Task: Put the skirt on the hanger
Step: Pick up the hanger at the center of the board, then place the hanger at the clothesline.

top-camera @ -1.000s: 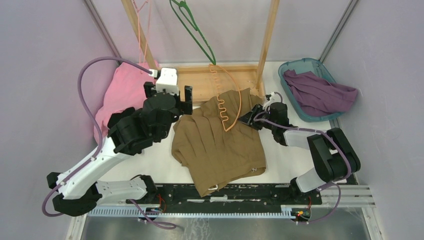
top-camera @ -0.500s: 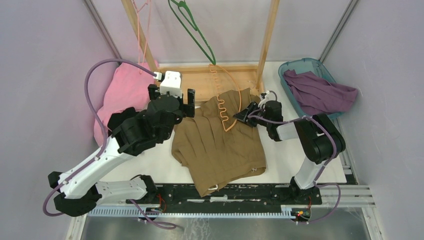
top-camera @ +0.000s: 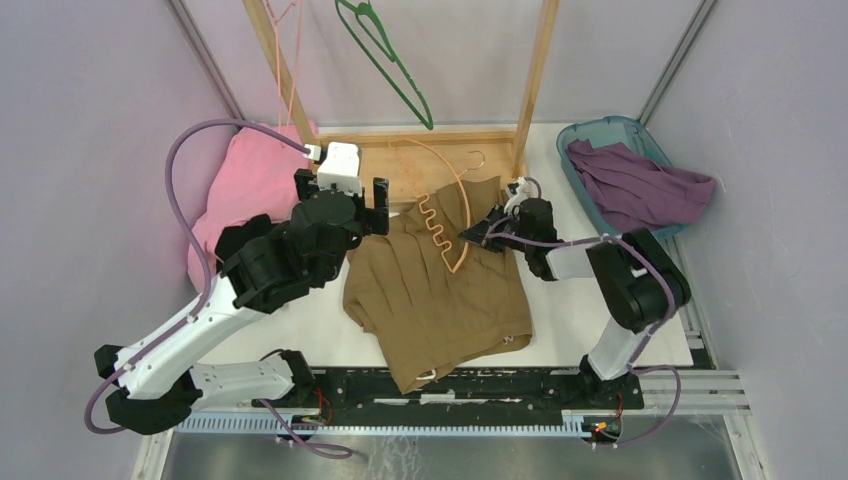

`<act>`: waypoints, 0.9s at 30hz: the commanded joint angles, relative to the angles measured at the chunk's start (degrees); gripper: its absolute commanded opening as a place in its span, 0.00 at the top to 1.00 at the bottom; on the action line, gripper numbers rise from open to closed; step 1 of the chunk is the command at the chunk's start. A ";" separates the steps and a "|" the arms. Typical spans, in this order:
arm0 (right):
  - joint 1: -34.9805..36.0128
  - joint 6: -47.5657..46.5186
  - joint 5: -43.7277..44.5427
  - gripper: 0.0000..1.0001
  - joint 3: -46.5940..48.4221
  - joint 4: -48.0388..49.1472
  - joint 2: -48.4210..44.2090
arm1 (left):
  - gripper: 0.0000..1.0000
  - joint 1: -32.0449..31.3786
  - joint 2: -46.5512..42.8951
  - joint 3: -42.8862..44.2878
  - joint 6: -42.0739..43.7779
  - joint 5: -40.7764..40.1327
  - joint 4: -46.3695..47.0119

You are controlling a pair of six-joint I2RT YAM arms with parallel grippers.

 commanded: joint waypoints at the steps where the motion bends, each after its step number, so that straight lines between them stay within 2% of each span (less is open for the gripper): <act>1: 3.81 -14.01 5.00 0.98 5.45 -15.56 -14.88 | 0.05 0.16 -0.91 0.83 0.64 -0.53 2.48; 8: 4.64 -25.41 16.78 0.99 14.93 -44.26 -32.17 | 0.06 0.30 -2.28 2.30 0.80 -1.61 1.36; 13: 4.66 -32.54 25.76 0.99 27.31 -61.51 -36.36 | 0.06 0.31 -2.56 4.33 0.26 -2.64 -1.00; 18: 4.65 -37.45 31.45 0.99 37.53 -65.29 -34.35 | 0.06 0.26 -2.86 4.62 -0.48 -2.38 -1.80; 27: 4.64 -41.93 37.38 0.99 51.10 -61.34 -26.94 | 0.06 0.23 -2.32 5.76 -0.79 -2.27 -3.46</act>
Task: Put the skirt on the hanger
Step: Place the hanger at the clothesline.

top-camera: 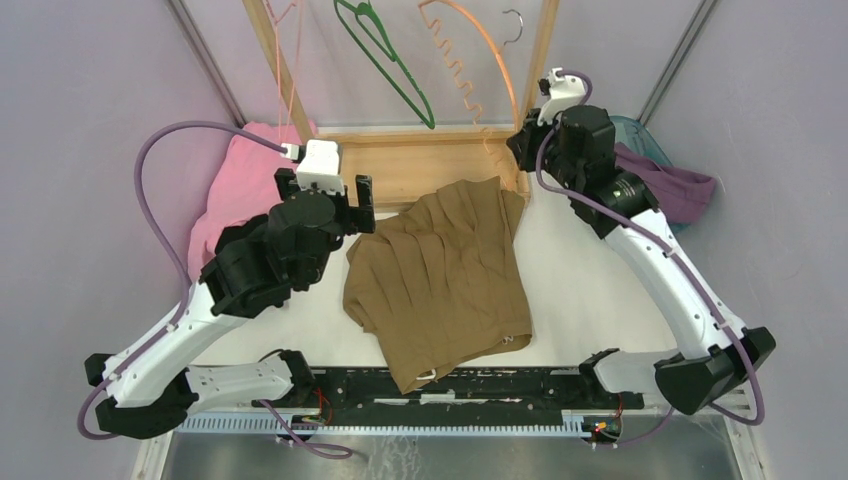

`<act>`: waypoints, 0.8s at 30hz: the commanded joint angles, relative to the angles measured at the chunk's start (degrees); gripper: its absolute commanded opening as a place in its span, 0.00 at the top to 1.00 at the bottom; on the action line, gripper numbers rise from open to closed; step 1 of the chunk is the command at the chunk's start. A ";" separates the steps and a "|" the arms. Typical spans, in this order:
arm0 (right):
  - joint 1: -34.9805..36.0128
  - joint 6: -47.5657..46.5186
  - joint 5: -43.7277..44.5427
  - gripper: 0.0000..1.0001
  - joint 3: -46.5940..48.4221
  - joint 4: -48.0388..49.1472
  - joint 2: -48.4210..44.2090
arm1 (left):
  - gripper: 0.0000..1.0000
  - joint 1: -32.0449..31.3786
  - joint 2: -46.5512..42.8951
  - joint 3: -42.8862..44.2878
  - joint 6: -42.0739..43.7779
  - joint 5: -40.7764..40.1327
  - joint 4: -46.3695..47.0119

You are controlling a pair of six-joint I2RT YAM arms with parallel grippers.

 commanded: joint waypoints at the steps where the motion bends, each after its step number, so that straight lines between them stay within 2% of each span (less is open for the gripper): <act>1: -0.19 -3.67 5.24 0.99 7.45 6.12 3.29 | 0.07 0.26 0.16 3.17 -0.78 -0.88 -0.18; 13: -0.34 -6.34 7.41 0.99 20.23 12.38 14.49 | 0.07 0.28 2.97 4.36 -1.05 -0.49 -1.83; 24: -3.39 -3.01 0.01 0.99 32.17 8.19 24.07 | 0.07 0.28 4.97 5.77 -0.61 -0.71 -2.07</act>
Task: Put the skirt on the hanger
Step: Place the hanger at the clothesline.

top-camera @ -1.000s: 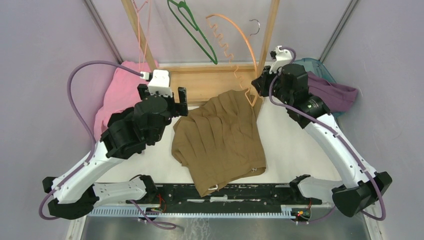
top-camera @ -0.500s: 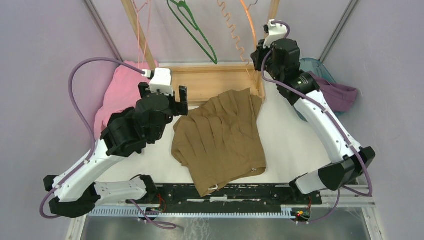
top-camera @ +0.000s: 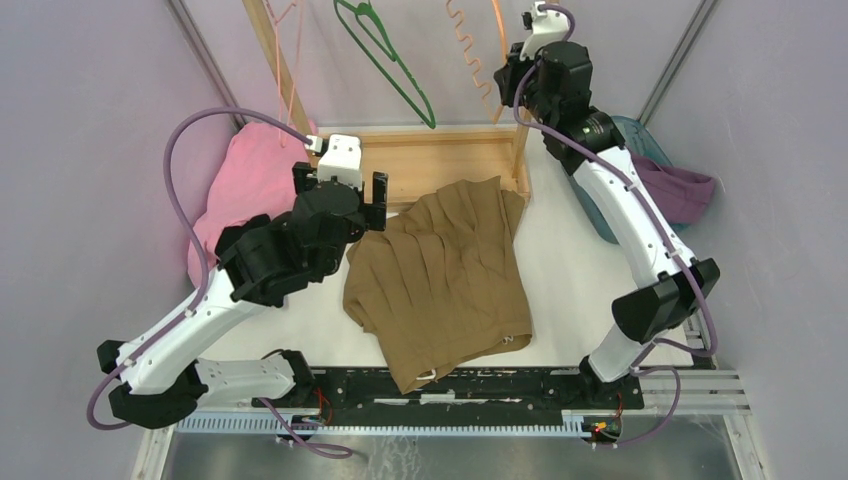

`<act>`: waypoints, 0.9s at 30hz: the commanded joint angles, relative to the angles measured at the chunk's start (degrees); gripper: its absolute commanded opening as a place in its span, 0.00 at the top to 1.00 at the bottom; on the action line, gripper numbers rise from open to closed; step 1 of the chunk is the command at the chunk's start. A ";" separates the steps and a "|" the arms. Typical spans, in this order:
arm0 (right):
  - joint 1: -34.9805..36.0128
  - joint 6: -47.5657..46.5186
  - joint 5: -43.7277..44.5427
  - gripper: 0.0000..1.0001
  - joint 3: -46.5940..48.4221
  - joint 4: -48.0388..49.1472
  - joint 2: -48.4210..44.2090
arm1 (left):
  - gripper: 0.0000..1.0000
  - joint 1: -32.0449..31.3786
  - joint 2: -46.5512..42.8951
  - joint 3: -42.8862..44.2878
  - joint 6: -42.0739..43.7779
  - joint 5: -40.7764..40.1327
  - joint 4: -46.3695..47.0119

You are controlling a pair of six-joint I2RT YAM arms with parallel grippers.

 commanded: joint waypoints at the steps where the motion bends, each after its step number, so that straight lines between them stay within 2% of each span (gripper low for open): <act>1: -1.53 2.19 -4.18 0.99 7.68 1.89 3.21 | 0.07 0.24 0.01 2.88 -0.51 -0.86 0.83; 5: -2.09 3.10 -6.49 0.99 9.11 0.25 5.84 | 0.07 0.26 0.05 2.84 -0.50 -1.32 0.74; 13: -2.45 3.86 -8.52 0.98 1.88 1.09 4.81 | 0.04 0.47 0.68 3.46 -0.65 -3.50 -1.16; 14: -2.43 3.91 -8.47 0.93 1.07 1.13 4.43 | 0.03 0.74 0.96 4.14 -1.15 -4.27 -2.34; 15: -2.44 3.95 -8.38 0.84 0.30 1.06 3.87 | 0.02 1.26 1.32 5.07 -1.69 -4.88 -3.62; 17: -2.44 4.02 -8.36 0.61 -1.83 1.73 2.24 | 0.00 3.55 2.12 7.28 -2.60 -5.19 -6.30; 19: -2.57 4.27 -8.11 0.50 -4.02 2.27 -0.32 | 0.01 7.04 2.97 8.79 -2.68 -4.21 -7.68; 20: -2.64 4.49 -8.09 0.45 -4.87 2.24 -1.51 | 0.01 9.09 3.49 9.48 -2.29 -3.28 -7.81; 24: -3.23 5.68 -9.06 0.39 -7.25 -1.18 -6.32 | 0.01 15.17 7.19 14.74 -0.23 -2.49 -8.02; 27: -3.54 6.85 -9.52 0.28 -11.80 -2.97 -11.81 | 0.01 18.74 10.11 19.64 2.44 -3.29 -7.10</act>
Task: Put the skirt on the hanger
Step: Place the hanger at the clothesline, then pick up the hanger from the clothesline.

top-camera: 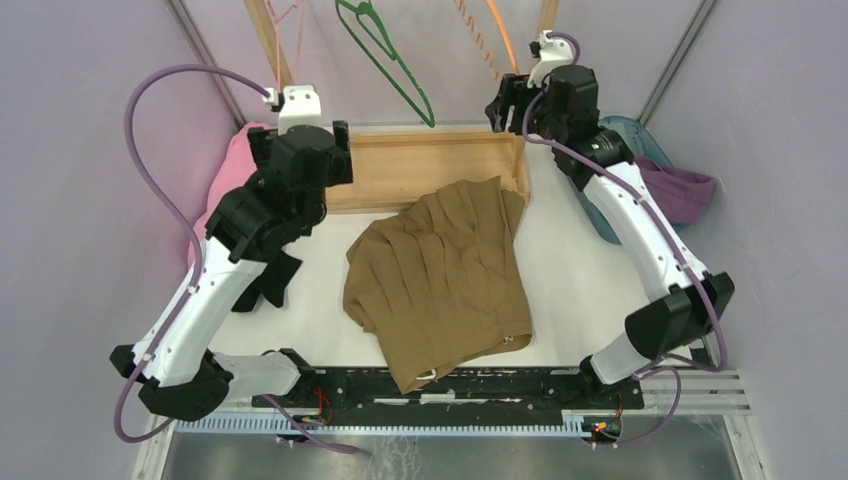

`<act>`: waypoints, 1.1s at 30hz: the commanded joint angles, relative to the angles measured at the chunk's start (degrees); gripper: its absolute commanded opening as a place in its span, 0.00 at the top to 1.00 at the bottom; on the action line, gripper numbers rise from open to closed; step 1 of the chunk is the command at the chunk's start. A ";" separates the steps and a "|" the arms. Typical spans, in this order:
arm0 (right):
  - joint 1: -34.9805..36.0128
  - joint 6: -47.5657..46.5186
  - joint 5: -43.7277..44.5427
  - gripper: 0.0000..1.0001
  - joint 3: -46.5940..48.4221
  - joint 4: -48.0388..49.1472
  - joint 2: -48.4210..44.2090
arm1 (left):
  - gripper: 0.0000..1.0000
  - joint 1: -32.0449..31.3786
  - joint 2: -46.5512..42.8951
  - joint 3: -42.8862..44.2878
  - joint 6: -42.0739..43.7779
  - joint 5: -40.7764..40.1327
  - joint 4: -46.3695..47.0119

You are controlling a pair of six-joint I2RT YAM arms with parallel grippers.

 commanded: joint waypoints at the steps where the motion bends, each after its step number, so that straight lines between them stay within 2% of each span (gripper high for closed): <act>1: -0.68 2.32 -1.01 0.25 -5.15 -1.32 -11.09 | 0.01 5.63 3.81 8.12 3.84 -1.88 1.81; 5: -0.75 3.70 -0.80 0.23 -15.05 -3.11 -18.96 | 0.01 12.74 7.42 12.14 9.13 -1.94 6.60; 12: -0.88 6.08 -1.08 0.22 -29.45 -4.28 -32.86 | 0.00 22.12 12.15 12.78 16.74 3.17 19.04; 18: -0.86 6.06 -3.04 0.23 -32.88 -5.36 -36.14 | 0.01 28.73 18.10 14.02 15.65 15.45 25.29; 26: -0.87 5.26 -4.69 0.23 -33.73 -5.42 -36.00 | 0.03 34.12 24.81 19.42 10.91 24.93 23.19; 28: -0.85 5.11 -5.01 0.23 -34.16 -5.11 -36.04 | 0.12 34.35 24.44 18.61 10.10 26.41 24.44; 33: -0.86 5.10 -5.70 0.23 -34.86 -4.66 -35.46 | 0.52 34.38 22.28 16.09 9.86 27.41 28.54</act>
